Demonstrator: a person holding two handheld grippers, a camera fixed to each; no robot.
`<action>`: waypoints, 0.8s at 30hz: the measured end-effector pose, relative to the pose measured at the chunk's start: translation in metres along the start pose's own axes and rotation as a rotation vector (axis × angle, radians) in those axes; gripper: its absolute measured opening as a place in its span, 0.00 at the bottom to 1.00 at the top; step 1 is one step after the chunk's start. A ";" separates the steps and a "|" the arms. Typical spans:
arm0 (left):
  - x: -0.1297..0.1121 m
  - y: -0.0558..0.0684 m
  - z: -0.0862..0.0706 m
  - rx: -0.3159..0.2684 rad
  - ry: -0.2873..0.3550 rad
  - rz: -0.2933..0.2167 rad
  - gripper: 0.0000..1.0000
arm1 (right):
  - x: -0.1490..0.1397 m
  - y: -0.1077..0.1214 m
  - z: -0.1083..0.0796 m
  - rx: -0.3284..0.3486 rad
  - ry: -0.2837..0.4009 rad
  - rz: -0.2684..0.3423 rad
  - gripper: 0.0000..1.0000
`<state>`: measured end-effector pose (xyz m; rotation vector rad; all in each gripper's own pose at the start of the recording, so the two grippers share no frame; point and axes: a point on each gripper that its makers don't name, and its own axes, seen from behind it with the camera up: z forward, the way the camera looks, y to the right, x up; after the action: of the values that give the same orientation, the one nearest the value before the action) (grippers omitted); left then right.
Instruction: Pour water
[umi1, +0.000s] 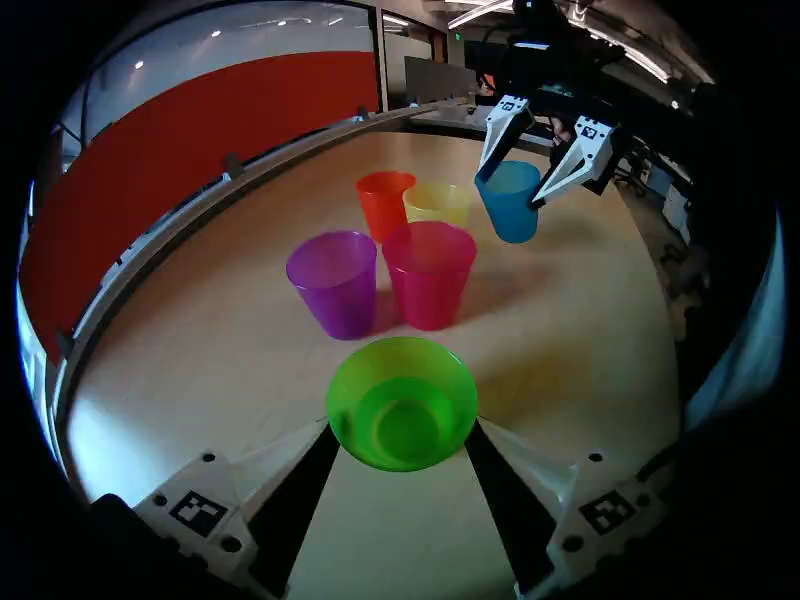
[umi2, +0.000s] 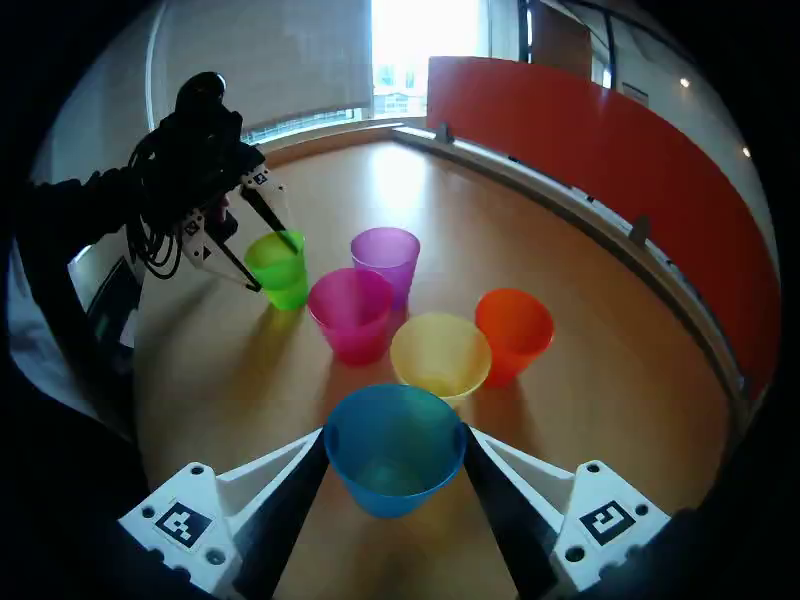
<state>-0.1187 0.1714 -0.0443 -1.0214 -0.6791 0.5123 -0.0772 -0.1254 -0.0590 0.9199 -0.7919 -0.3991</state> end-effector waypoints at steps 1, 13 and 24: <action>-0.001 0.001 0.000 0.000 -0.003 0.001 0.86 | -0.001 -0.001 0.001 0.003 -0.001 0.000 0.93; -0.007 0.004 -0.005 0.000 -0.017 0.000 0.86 | -0.005 -0.016 0.014 0.036 -0.003 -0.008 0.93; -0.012 0.006 -0.007 0.004 -0.022 -0.002 0.86 | -0.009 -0.022 0.016 0.043 0.005 -0.019 0.93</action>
<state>-0.1223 0.1620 -0.0555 -1.0127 -0.6987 0.5237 -0.0947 -0.1415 -0.0754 0.9685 -0.7906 -0.3974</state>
